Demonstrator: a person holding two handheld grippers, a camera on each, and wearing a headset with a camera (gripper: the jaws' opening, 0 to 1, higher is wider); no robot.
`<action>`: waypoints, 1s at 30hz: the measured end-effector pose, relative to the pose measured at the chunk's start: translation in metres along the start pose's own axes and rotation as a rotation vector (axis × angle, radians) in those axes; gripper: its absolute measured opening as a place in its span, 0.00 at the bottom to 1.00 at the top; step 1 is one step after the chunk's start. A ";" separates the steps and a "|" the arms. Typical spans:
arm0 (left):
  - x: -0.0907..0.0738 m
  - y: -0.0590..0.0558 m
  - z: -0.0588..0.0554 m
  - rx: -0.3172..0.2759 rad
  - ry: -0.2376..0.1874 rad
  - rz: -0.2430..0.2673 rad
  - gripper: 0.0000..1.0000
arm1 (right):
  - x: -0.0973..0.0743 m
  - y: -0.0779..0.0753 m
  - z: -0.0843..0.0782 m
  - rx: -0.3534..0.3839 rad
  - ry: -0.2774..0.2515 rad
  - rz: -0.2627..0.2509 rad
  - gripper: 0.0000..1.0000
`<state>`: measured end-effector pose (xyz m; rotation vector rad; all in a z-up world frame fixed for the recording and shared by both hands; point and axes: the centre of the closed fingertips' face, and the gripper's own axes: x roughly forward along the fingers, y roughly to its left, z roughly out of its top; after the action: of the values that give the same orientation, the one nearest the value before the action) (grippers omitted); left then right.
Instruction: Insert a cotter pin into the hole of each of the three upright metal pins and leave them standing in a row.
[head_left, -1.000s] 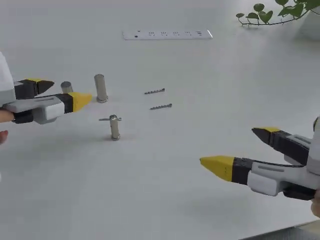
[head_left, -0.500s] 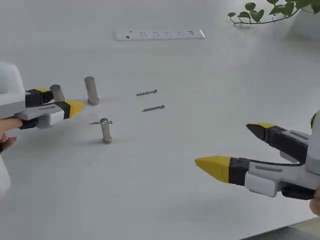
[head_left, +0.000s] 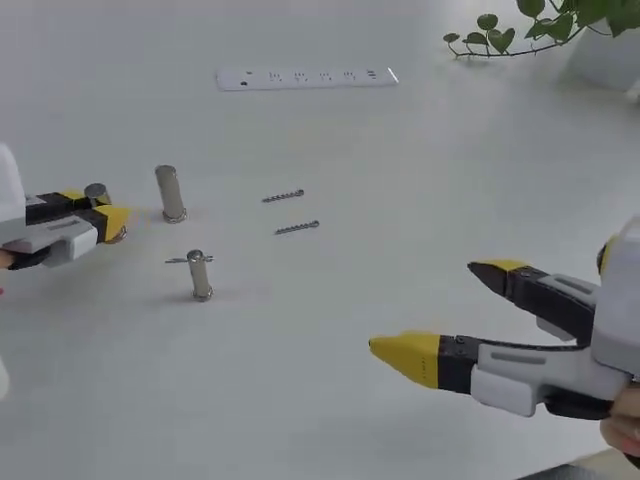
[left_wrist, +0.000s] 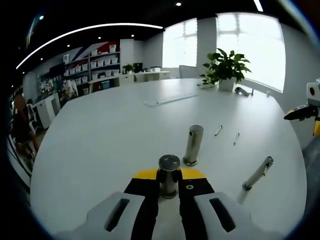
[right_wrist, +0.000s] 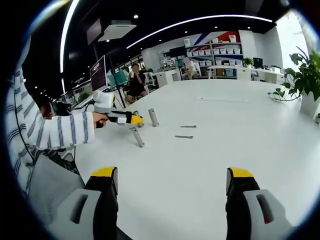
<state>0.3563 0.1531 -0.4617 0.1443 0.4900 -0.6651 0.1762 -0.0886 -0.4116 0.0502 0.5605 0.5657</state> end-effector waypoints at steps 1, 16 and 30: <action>0.000 0.000 0.000 0.006 0.000 0.001 0.10 | 0.000 0.000 0.000 -0.001 0.001 0.001 0.88; -0.015 0.006 0.002 -0.055 0.010 0.036 0.09 | -0.001 0.007 0.007 -0.017 -0.019 0.015 0.87; -0.057 -0.028 0.043 -0.013 -0.075 -0.035 0.09 | -0.003 0.020 0.017 -0.045 -0.055 0.051 0.87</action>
<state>0.3165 0.1506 -0.3959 0.0982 0.4257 -0.6984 0.1734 -0.0715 -0.3917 0.0373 0.4942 0.6243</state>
